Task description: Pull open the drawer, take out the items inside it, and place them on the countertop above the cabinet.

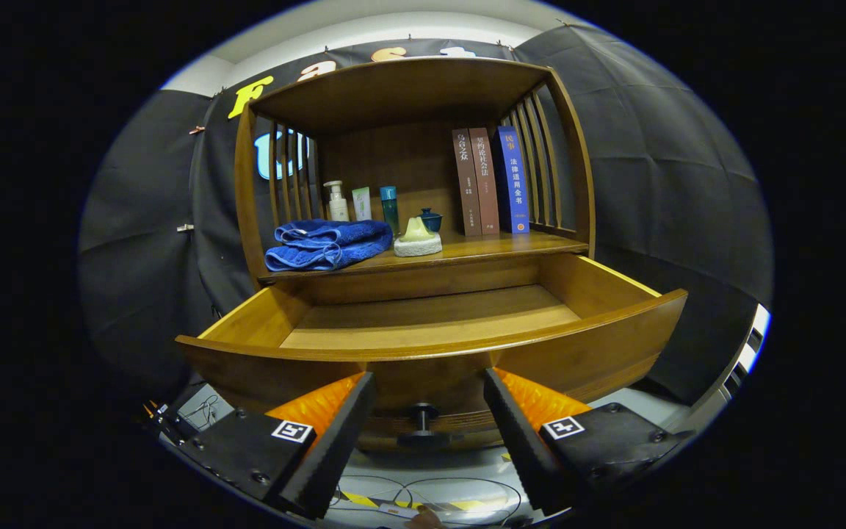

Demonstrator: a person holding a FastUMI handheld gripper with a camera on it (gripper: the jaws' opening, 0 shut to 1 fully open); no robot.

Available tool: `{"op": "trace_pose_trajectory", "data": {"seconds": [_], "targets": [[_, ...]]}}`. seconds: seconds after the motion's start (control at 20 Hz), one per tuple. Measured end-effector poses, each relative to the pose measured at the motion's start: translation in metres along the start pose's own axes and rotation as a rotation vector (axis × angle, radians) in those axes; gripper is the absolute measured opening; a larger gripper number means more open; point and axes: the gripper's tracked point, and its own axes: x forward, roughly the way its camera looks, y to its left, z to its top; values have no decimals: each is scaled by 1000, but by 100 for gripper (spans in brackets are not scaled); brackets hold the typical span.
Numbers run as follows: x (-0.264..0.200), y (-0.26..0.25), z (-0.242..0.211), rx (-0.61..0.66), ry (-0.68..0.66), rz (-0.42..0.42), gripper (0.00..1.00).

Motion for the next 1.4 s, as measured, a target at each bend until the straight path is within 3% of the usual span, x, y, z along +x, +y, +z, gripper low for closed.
{"op": "trace_pose_trajectory", "data": {"seconds": [0.9, 1.4], "targets": [[135, 1, 41, 2, -23, 6, 98], [170, 1, 49, 5, -26, -6, 98]]}}
